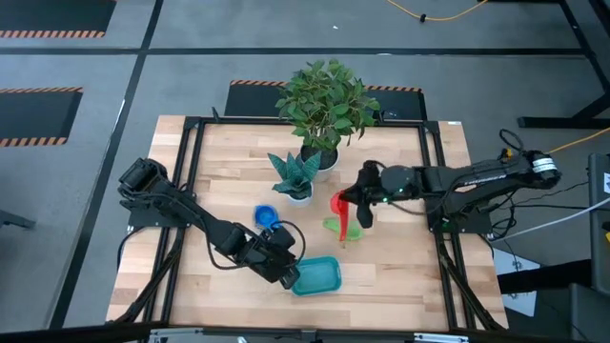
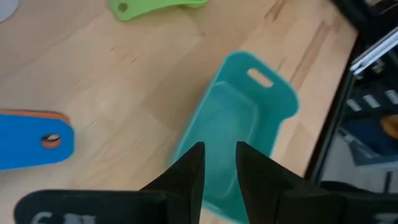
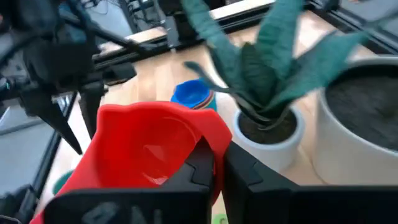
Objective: Nest measuring cups in basket
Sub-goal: Stack the red measuring cup on top of the blue measuring cup
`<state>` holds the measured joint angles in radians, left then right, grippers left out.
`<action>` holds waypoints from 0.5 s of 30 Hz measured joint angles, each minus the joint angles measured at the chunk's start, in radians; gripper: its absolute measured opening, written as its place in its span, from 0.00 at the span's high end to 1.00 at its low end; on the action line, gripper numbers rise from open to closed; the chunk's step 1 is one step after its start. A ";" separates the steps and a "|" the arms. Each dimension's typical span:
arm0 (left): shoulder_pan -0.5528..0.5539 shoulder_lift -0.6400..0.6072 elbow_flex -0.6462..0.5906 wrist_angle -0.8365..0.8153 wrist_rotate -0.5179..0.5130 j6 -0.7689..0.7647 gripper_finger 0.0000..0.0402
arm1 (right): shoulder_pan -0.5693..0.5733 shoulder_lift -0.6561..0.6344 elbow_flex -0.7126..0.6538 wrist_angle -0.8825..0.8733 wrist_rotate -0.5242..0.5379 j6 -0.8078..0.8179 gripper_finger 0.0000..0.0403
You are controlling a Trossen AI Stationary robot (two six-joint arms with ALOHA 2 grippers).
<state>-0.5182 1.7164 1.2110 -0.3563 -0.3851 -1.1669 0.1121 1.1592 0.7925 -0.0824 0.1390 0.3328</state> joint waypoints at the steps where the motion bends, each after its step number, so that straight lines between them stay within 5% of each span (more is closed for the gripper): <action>1: 0.001 0.000 0.000 0.013 0.000 0.000 0.79 | 0.006 0.019 0.000 0.018 0.000 -0.022 0.96; 15: 0.037 0.000 0.000 0.151 -0.034 -0.009 0.79 | 0.028 0.203 0.000 0.091 0.001 -0.318 0.96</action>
<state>-0.4811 1.7164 1.2110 -0.2051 -0.4187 -1.1759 0.1405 1.3627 0.7925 0.0083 0.1399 0.0152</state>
